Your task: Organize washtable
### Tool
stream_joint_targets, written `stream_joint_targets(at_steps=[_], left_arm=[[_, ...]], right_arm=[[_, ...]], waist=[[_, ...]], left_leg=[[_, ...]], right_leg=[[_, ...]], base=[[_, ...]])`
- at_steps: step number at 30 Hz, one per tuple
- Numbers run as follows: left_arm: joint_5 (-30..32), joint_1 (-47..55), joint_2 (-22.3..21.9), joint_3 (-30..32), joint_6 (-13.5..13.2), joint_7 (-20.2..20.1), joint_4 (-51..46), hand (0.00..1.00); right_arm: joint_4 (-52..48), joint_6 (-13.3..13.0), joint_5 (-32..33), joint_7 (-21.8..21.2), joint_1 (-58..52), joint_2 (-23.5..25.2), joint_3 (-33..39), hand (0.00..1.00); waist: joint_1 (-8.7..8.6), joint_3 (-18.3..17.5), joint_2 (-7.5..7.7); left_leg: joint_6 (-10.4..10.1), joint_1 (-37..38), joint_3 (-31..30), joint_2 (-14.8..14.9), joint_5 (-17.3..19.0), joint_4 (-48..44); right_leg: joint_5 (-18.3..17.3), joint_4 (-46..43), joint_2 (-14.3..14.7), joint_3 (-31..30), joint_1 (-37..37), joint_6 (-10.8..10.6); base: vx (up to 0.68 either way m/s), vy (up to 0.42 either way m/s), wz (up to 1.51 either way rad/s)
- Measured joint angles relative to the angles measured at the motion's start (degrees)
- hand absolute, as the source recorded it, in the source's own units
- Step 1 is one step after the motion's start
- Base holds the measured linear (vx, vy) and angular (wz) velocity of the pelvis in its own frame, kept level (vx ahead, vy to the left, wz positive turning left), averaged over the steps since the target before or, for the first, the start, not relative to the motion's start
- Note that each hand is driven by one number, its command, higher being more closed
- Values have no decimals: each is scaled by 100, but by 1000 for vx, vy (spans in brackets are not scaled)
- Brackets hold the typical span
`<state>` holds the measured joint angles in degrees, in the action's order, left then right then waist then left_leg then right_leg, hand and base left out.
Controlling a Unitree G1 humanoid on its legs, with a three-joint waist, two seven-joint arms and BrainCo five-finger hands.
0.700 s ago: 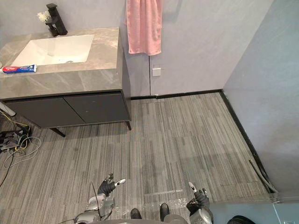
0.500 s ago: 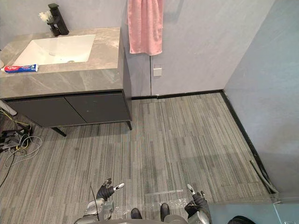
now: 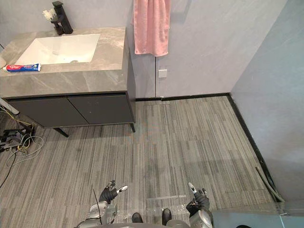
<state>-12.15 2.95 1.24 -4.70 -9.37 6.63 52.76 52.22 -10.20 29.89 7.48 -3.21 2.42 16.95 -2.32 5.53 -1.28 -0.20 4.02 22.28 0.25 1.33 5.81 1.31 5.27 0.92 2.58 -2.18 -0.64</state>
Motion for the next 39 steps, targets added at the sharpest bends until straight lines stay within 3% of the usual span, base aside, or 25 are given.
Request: stream_joint_targets(at_steps=[5, 8, 10, 12, 15, 17, 18, 19, 20, 21, 22, 23, 24, 27, 30, 32, 33, 35, 36, 37, 38, 39], left_arm=[[-76, -2, 9, 36, -7, 5, -155, 0], [-76, -28, 65, 43, -8, -7, -396, 0], [-74, -201, 120, 69, -11, -4, -401, 0], [-77, -250, 134, 79, -13, 4, -399, 0], [-128, -285, 205, 116, -13, 19, -396, 0], [-132, -301, 248, 220, -14, 99, -392, 0], [-132, -296, 241, 269, -15, 105, -392, 0], [-134, -275, 227, 317, -29, 106, -393, 0], [-189, -234, 224, 338, -56, 118, -395, 0], [-308, -183, 242, 477, -79, 112, -398, 0], [-445, -176, 186, 560, -87, 111, -436, 0], [-683, -140, 67, 701, -88, 114, -442, 0], [-879, -76, -128, 772, -92, 114, -453, 0], [-1169, -17, -339, 758, -130, 92, -614, 0], [-1572, -7, -316, 807, -314, 96, -812, 0], [-1701, -1, -321, 942, -321, 112, -812, 0], [-1700, 4, -323, 940, -321, 111, -812, 0], [-1696, 108, -331, 942, -320, 118, -813, 0], [-1695, 154, -329, 957, -318, 126, -811, 0], [-1695, 170, -304, 1006, -317, 127, -797, 0], [-1690, 226, -263, 1169, -299, 131, -720, 0], [-1687, 217, -232, 1196, -305, 132, -726, 0]], right_arm=[[-221, -25, 103, 1, 91, -5, 8, 0], [-342, -60, 106, 6, 152, -6, 24, 0], [-355, -59, 154, 6, 161, -4, 69, 0], [-352, -56, 183, 10, 132, 6, 75, 0], [-369, -53, 222, 11, 107, -50, 128, 0], [-374, -53, 220, 9, -81, -52, 86, 0], [-370, -50, 221, 8, -177, -52, 72, 0], [-369, -34, 219, -3, -345, -58, 44, 0], [-369, -14, 217, -3, -401, -84, 22, 0], [-349, 13, 206, -5, -390, -144, -2, 0], [-353, 14, 202, -7, -317, -173, -4, 0], [-374, 4, 206, -7, -188, -274, -17, 0], [-367, 3, 215, -16, -32, -425, -25, 0], [-369, -23, 196, -21, 8, -597, -64, 0], [-350, -57, 219, -11, 188, -698, -96, 0], [-351, -59, 224, -3, 349, -618, -24, 0], [-350, -59, 225, -2, 345, -591, 18, 0], [-350, -58, 217, 6, 248, -591, 48, 0], [-350, -59, 213, 7, 204, -589, 46, 0], [-324, -56, 212, 7, 169, -557, 44, 0], [-298, -49, 210, 0, 135, -381, -2, 0], [-296, -48, 207, -11, 116, -336, 0, 0]], waist=[[12, 92, 12], [-20, 331, 13], [-47, 558, -28], [-44, 645, -63], [-126, 744, -133], [-195, 751, -16], [-197, 714, 50], [-207, 641, 165], [-203, 604, 193], [-187, 622, 133], [-139, 629, 121], [-116, 668, 70], [-65, 733, 0], [-10, 793, 83], [34, 803, 95], [61, 843, 152], [65, 842, 146], [160, 776, 27], [199, 723, -59], [234, 688, -81], [284, 549, 272], [298, 506, 359]], left_leg=[[10, -244, 387, 34, 14, -25], [-8, -291, 619, 55, 46, -37], [47, -183, 648, 124, 136, -35], [-39, -125, 687, 204, 224, -37], [-318, -108, 683, 537, 428, -264], [-649, 71, 520, 686, 620, -436], [-738, 133, 484, 706, 674, -474], [-977, 219, 454, 809, 848, -678], [-1061, 248, 456, 967, 931, -985], [-1100, -63, 458, 1450, 1085, -2102], [-885, -427, 471, 1852, 931, -3183], [-487, -816, 405, 2235, 644, -4385], [-505, -1038, 175, 2296, 682, -5269], [-620, -1180, 131, 2030, 760, -5843], [-599, -1896, 290, 1768, 771, -5396], [-559, -2276, 414, 1361, 739, -3905], [-556, -2307, 439, 1225, 697, -3381], [-151, -2420, 469, 832, 106, -1605], [32, -2524, 465, 756, -12, -1359], [513, -2515, 299, 708, -501, -1393], [792, -2465, 274, 473, -929, -1441], [812, -2447, 255, 369, -848, -1419]], right_leg=[[62, -202, 49, -429, 480, 28], [-375, -1256, 98, -561, 1130, -52], [-613, -1858, 66, -220, 1420, -168], [-722, -2005, -165, 315, 1697, -42], [-620, -1975, -492, 628, 2232, -116], [-492, -1925, -753, 657, 2365, -279], [-502, -1981, -821, 645, 2370, -276], [-545, -2377, -888, 666, 2407, -254], [-523, -2600, -835, 676, 2369, -249], [-732, -2823, -611, 724, 2247, -91], [-806, -2847, -469, 735, 2150, 87], [-900, -2774, -305, 686, 1879, 287], [-960, -2559, -183, 580, 1427, 381], [-976, -1994, -167, 413, 406, 407], [-979, -1486, -132, 301, -302, 399], [-1121, -1227, -181, 293, -808, 160], [-1135, -1150, -175, 311, -962, 137], [-1234, -918, -30, 336, -1464, -26], [-1320, -907, 60, 317, -1610, -169], [-1389, -924, 37, 255, -1725, -271], [-1413, -1055, -228, 186, -1768, -316], [-1347, -1283, -360, 173, -1638, -330]], base=[[-59, -10, -40], [-23, 0, -46], [2, -42, -24], [40, -57, -22], [224, -105, -1], [368, -219, 34], [470, -325, 47], [442, -312, 36], [582, -399, 28], [577, -433, -10], [681, -522, -38], [668, -516, -67], [569, -373, -61], [513, -226, -32], [489, -138, -23], [513, -55, -21], [495, 0, -10], [601, 111, -19], [589, 173, -34], [681, 210, -24], [702, 197, -10], [837, 215, 15]])
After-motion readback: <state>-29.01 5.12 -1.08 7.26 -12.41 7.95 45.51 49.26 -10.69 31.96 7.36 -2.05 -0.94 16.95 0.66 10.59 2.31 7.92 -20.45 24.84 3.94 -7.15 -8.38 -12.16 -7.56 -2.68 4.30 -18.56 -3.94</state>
